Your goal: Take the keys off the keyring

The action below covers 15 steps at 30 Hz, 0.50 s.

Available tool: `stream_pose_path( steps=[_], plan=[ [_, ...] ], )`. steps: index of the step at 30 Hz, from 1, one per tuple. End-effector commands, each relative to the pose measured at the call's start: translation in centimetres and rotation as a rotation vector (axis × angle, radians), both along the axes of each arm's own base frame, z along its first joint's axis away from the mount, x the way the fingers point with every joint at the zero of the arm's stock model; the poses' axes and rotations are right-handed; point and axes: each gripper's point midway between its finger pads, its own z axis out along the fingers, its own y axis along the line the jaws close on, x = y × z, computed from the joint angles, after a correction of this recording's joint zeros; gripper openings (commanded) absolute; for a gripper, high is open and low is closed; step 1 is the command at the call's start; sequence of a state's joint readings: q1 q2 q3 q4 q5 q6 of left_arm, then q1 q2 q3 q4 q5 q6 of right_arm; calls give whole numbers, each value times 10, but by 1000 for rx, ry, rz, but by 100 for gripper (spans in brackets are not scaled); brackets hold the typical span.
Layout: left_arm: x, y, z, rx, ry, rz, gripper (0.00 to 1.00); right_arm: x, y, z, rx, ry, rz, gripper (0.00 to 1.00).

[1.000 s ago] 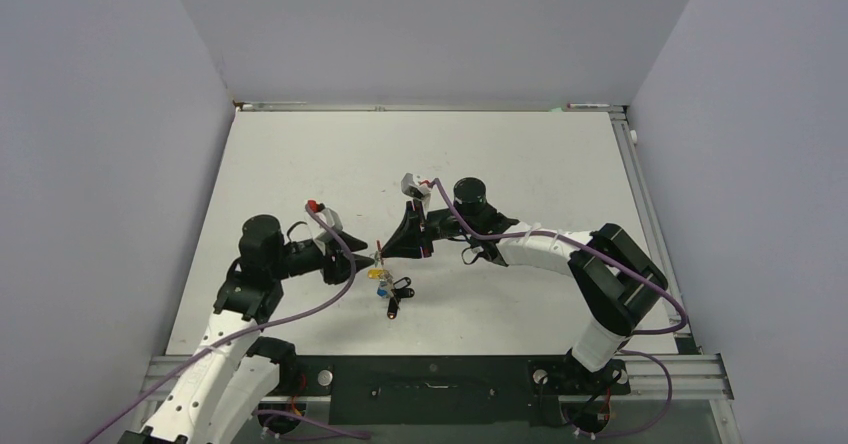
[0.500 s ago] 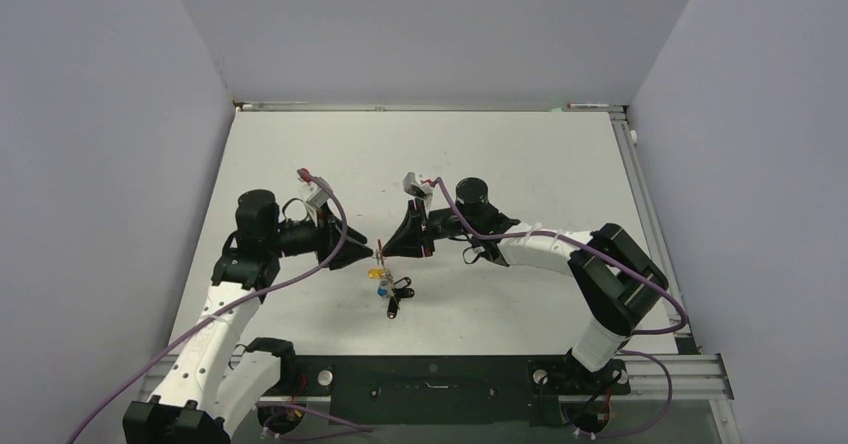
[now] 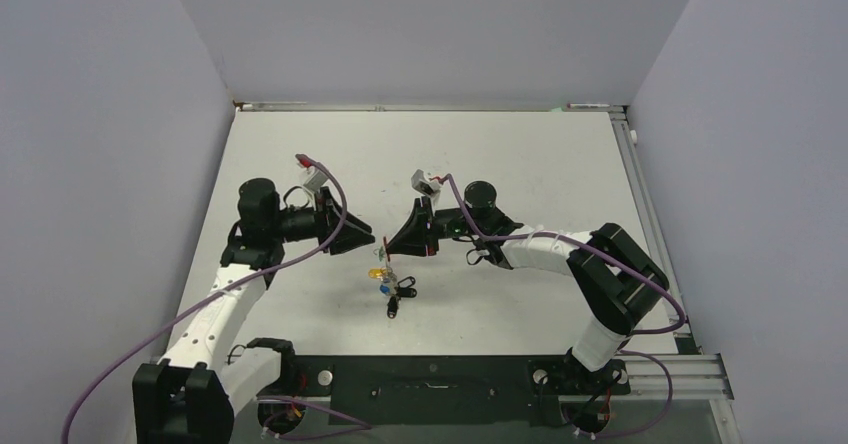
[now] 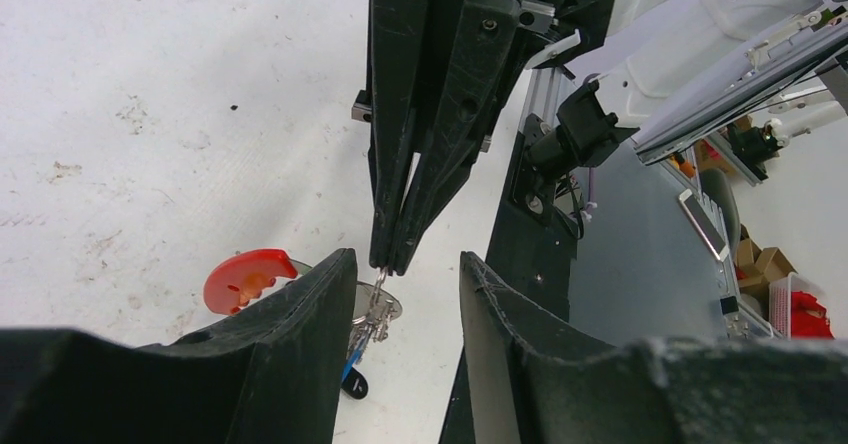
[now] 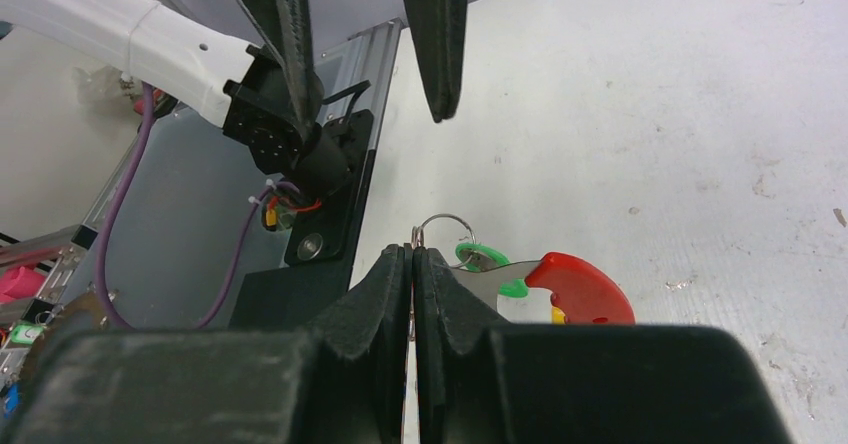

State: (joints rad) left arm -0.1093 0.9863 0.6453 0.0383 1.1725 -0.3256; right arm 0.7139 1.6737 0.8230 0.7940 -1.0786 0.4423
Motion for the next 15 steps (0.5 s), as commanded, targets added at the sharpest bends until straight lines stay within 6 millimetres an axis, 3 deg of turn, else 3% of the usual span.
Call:
stream_pose_path(
  steps=[1,6,15],
  plan=[
    [2,-6,-2,-13,-53,-52,38,3,1,34,116,-92,-6,5],
    [-1,-11,-19,3,-36,-72,37,2,1,34,117,-89,-12,5],
    [-3,-13,-32,10,-20,-77,35,2,0,37,133,-90,-17,5]
  ],
)
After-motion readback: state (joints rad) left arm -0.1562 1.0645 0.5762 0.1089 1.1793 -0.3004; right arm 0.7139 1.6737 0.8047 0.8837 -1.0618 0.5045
